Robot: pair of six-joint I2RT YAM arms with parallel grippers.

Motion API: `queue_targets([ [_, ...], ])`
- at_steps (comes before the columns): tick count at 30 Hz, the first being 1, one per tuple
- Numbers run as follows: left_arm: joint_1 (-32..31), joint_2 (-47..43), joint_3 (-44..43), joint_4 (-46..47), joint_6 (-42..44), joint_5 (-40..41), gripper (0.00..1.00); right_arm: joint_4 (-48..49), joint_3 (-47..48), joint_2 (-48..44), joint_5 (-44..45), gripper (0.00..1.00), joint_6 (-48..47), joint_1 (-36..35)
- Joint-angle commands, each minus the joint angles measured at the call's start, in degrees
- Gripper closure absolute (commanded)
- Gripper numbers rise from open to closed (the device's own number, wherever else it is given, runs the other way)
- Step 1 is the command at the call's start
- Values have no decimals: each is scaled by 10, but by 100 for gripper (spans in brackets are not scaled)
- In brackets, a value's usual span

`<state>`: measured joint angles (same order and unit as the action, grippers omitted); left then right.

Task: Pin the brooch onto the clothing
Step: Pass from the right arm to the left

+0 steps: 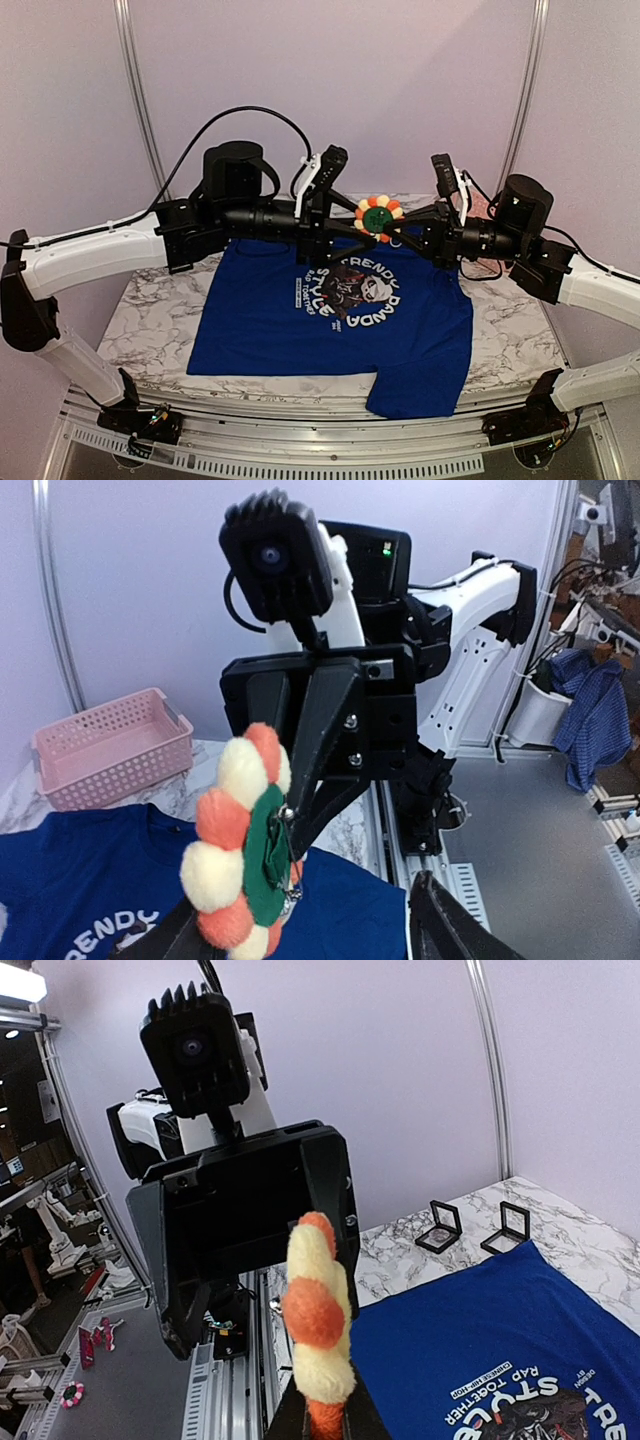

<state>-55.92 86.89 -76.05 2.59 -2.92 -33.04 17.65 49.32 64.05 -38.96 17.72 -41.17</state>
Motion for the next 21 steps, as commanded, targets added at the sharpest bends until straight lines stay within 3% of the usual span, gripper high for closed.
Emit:
queue_targets([
  [1, 3, -42, 2, -9, 79, 61, 34, -25, 8, -9, 70, 100, -3, 5],
  [3, -3, -63, 6, -11, 137, 119, 38, -24, 9, -12, 97, 100, 5, 4],
  [5, -16, -81, 14, -12, 174, 171, 52, -12, 7, -14, 110, 100, 14, 5],
  [7, -34, -87, 17, -21, 182, 196, 66, 4, 1, -16, 116, 100, 24, 5],
  [10, -58, -77, 15, -48, 153, 206, 77, 19, -4, -16, 126, 100, 33, 4],
  [16, -85, -41, 11, -36, 81, 289, 78, 37, -11, -19, 140, 100, 48, 3],
  [21, -100, -16, 3, 15, 79, 328, 78, 55, -17, -17, 137, 100, 52, -1],
])
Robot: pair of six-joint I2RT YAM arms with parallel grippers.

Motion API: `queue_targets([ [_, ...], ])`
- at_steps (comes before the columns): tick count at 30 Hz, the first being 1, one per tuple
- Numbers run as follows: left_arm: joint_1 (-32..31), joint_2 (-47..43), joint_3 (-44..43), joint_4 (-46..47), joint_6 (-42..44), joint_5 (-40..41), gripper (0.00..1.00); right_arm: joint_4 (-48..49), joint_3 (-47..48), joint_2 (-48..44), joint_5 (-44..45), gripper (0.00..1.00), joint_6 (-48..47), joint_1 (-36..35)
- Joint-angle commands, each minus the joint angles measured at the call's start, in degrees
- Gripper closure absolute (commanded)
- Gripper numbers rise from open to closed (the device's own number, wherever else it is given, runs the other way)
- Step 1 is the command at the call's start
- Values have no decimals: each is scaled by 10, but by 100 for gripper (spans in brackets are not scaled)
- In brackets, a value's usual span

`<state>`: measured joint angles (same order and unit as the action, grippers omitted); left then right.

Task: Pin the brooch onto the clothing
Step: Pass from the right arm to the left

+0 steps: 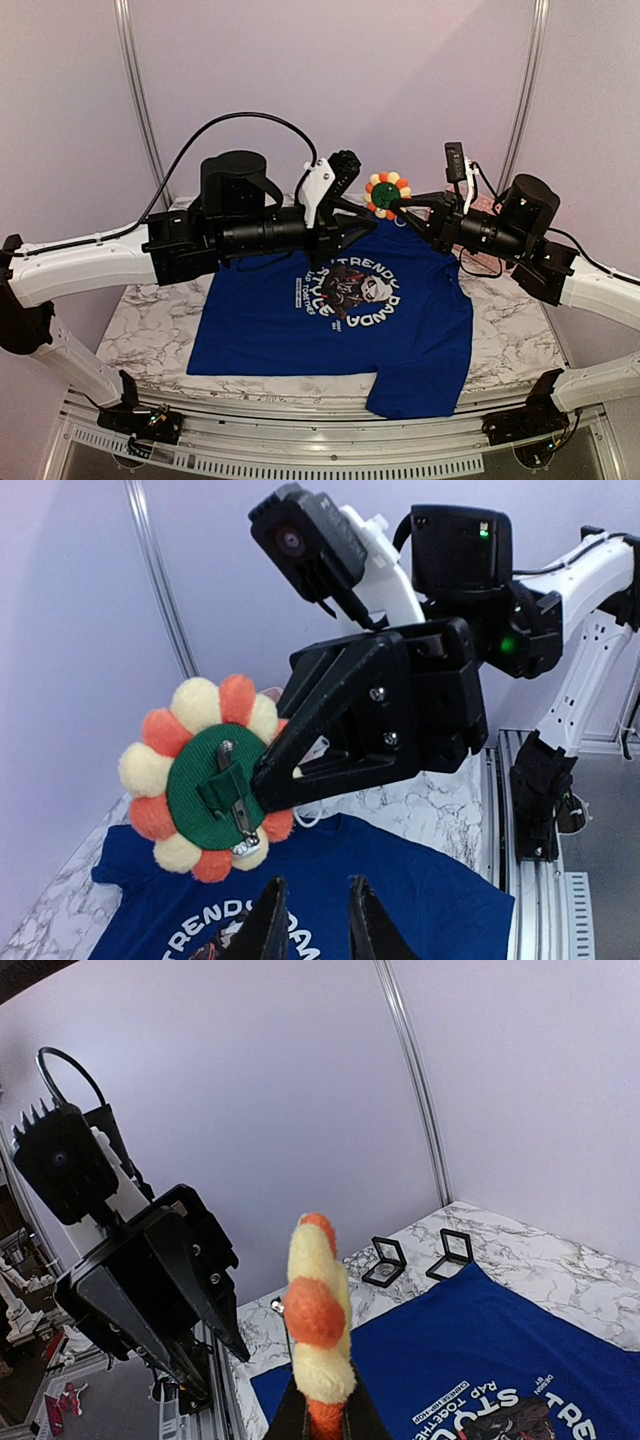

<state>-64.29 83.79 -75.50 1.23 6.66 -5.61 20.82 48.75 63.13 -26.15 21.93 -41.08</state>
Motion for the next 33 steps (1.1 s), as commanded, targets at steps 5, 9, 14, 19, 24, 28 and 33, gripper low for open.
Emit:
queue_targets([
  [5, -17, 33, -23, 35, -15, 87, 85, 23, -14, -5, 5, 100, 5, -4],
  [9, -20, 42, -34, 42, -10, 100, 88, 23, -13, -4, 4, 100, 2, -3],
  [14, -20, 47, -48, 47, 2, 103, 85, 21, -19, -4, -20, 100, -5, -4],
  [19, 8, 6, -34, -9, 2, -8, 72, -5, -19, -26, -67, 100, -29, 3],
  [24, 38, -13, -41, -89, -20, -119, 53, -44, 7, -22, -183, 100, -62, 14],
  [28, 45, -13, -37, -85, -45, -147, 41, -47, 19, -5, -225, 100, -72, 14],
  [33, 62, -5, -25, -57, -81, -199, 35, -31, 22, 0, -240, 100, -63, 14],
])
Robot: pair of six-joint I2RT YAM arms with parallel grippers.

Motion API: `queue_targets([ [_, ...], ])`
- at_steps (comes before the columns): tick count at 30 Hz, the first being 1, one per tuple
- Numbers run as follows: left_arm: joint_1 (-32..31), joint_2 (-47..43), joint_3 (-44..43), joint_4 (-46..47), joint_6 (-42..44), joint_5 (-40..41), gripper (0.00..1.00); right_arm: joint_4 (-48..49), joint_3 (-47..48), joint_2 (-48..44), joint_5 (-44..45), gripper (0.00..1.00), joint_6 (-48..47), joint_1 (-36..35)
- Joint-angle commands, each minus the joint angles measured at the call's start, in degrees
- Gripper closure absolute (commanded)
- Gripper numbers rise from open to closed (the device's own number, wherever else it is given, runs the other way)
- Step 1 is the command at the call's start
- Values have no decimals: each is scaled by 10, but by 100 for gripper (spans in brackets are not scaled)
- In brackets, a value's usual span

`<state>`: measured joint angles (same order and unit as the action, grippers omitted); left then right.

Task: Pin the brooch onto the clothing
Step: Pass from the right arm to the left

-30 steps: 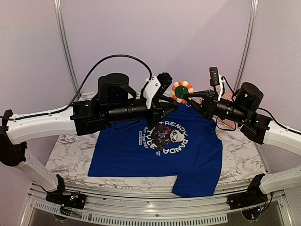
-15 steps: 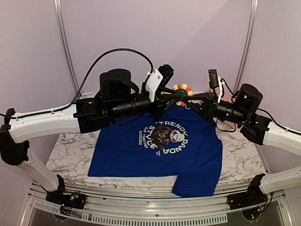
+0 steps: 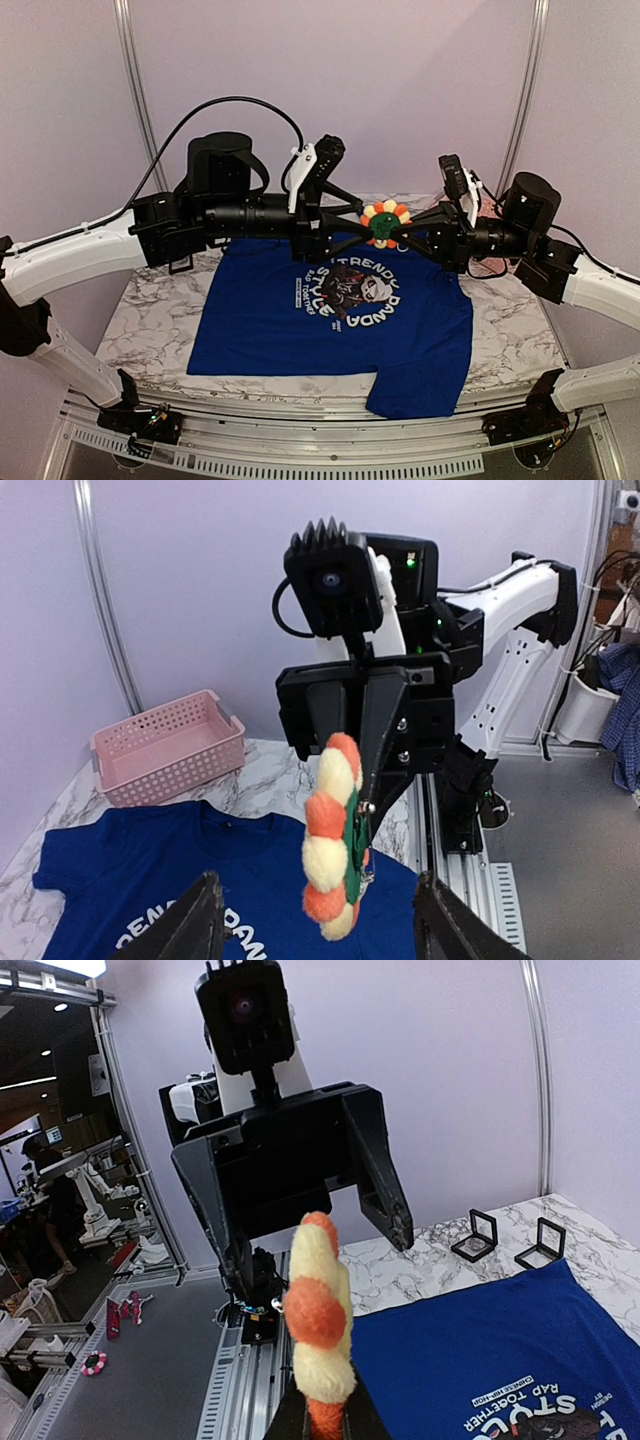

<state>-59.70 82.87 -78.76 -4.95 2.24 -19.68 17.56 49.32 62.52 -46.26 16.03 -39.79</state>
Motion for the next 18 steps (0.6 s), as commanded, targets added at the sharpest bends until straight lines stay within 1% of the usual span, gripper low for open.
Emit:
queue_targets([
  [1, 16, 8, 9, 11, -42, -62, 36, 3, 17, 7, -42, 100, -3, 1],
  [2, 16, 11, 11, 20, -52, -65, 37, 2, 19, 9, -45, 100, -2, 1],
  [3, 16, 13, 13, 29, -59, -70, 40, 1, 21, 12, -48, 100, -1, 1],
  [5, 16, 18, 17, 40, -71, -84, 51, 0, 23, 14, -49, 100, 1, 1],
  [6, 16, 20, 19, 60, -76, -92, 54, 0, 23, 15, -48, 100, 2, 1],
  [9, 16, 27, 27, 70, -95, -109, 55, 4, 23, 14, -50, 100, 6, 1],
  [11, 16, 30, 35, 84, -106, -114, 59, 5, 24, 15, -55, 100, 9, 1],
  [13, 16, 30, 43, 102, -114, -117, 64, 0, 26, 16, -56, 100, 11, 1],
  [16, 17, 31, 48, 117, -117, -120, 74, -6, 28, 16, -57, 100, 10, 1],
  [18, 20, 31, 51, 133, -119, -124, 84, -6, 28, 17, -58, 100, 10, 1],
])
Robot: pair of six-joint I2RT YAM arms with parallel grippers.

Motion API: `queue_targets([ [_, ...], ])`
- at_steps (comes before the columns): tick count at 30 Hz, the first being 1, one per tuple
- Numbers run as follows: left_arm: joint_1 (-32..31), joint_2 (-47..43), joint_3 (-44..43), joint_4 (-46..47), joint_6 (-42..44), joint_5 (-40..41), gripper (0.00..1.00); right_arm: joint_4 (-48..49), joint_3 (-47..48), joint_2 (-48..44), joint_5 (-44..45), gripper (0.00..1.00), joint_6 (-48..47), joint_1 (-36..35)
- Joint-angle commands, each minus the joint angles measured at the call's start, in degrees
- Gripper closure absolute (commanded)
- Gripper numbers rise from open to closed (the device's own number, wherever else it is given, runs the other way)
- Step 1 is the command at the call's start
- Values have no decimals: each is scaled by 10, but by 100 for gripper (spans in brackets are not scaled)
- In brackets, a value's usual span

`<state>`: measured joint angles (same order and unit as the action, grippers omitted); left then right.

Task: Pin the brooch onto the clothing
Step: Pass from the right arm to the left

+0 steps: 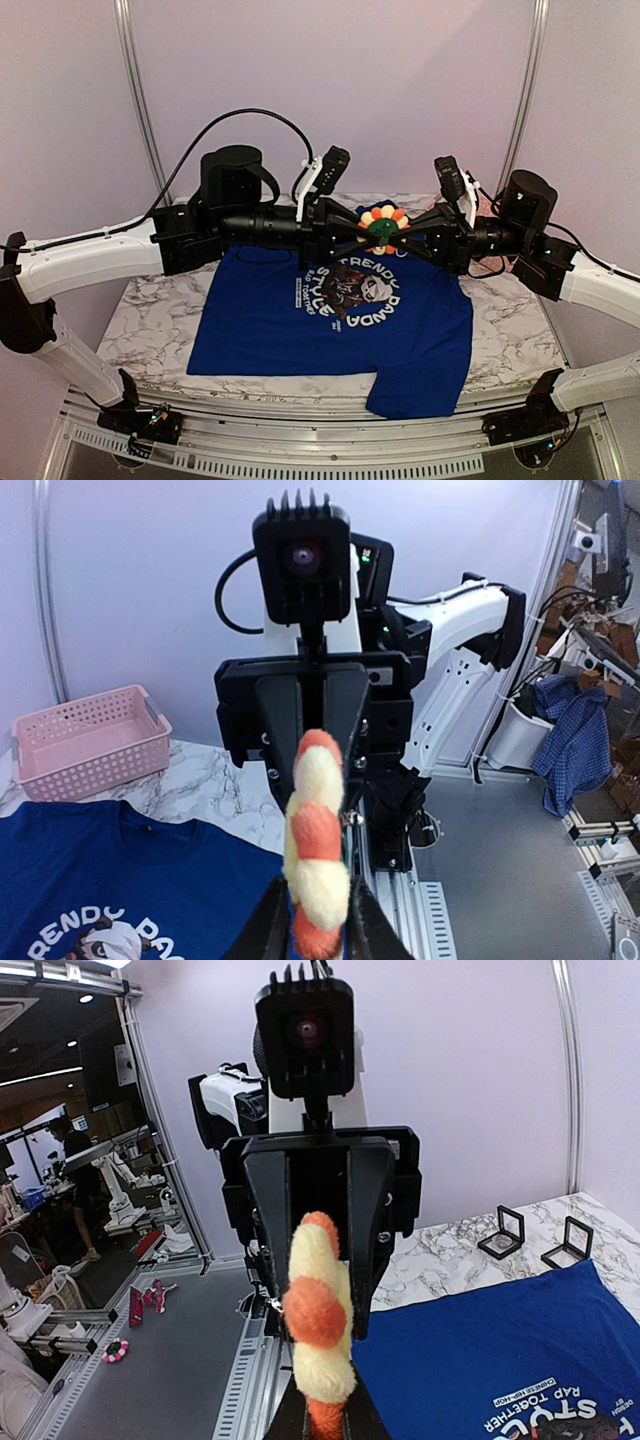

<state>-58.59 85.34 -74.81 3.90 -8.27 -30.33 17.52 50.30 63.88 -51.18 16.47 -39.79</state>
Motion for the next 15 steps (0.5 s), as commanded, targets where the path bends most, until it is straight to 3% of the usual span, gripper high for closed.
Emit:
queue_targets([
  [1, 10, 6, 14, 55, -17, -18, 91, -5, 18, 4, -9, 100, 6, 1],
  [3, 14, 7, 16, 67, -25, -19, 100, -4, 18, 7, -9, 100, 6, 1],
  [7, 15, 3, 25, 74, -46, -21, 100, -6, 21, 12, -2, 98, 10, 2],
  [10, 19, 0, 34, 86, -75, -9, 100, -7, 20, 13, -2, 73, 14, 2],
  [15, 19, -3, 45, 103, -97, -6, 100, 55, 6, 25, -19, 58, 39, 2],
])
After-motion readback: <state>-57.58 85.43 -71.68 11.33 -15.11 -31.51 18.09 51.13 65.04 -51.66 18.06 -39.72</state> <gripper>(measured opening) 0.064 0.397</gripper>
